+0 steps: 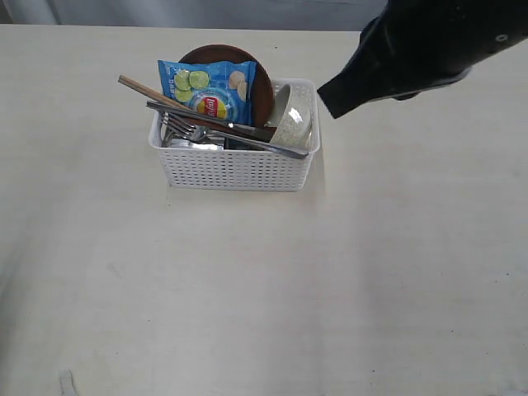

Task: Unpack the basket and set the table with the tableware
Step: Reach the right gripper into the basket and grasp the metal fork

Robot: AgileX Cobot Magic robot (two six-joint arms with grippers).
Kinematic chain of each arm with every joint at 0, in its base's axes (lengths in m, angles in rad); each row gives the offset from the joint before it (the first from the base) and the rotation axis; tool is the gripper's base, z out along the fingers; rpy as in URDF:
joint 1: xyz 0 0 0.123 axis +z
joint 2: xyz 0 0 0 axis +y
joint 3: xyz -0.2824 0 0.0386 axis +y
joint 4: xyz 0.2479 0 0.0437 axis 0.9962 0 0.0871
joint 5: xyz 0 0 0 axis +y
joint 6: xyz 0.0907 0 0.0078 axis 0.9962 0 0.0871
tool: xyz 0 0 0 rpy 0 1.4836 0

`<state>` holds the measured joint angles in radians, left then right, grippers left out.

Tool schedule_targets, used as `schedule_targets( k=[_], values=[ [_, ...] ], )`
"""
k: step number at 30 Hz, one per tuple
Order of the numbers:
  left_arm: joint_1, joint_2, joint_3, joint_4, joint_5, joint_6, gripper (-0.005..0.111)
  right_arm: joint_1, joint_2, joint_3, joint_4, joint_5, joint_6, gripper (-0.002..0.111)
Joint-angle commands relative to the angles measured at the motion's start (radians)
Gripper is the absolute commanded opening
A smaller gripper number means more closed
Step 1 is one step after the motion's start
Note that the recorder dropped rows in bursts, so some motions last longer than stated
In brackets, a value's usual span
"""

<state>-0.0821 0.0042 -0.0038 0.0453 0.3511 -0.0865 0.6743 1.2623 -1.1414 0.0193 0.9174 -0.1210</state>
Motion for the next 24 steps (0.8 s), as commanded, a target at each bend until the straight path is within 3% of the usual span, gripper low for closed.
schedule_targets(
  k=[1,10,19,24],
  values=[
    [0.003,-0.004,0.004,0.01,-0.009,0.004,0.0,0.003,0.082,-0.036,-0.029,-0.009,-0.081,0.0],
    [0.003,-0.004,0.004,0.01,-0.009,0.004,0.0,0.005,0.427,-0.419,0.023,0.195,-0.209,0.002],
    [0.003,-0.004,0.004,0.01,-0.009,0.004,0.0,0.005,0.697,-0.696,0.15,0.304,-0.289,0.033],
    [0.003,-0.004,0.004,0.01,-0.009,0.004,0.0,0.005,0.795,-0.758,0.15,0.304,-0.346,0.034]
  ],
)
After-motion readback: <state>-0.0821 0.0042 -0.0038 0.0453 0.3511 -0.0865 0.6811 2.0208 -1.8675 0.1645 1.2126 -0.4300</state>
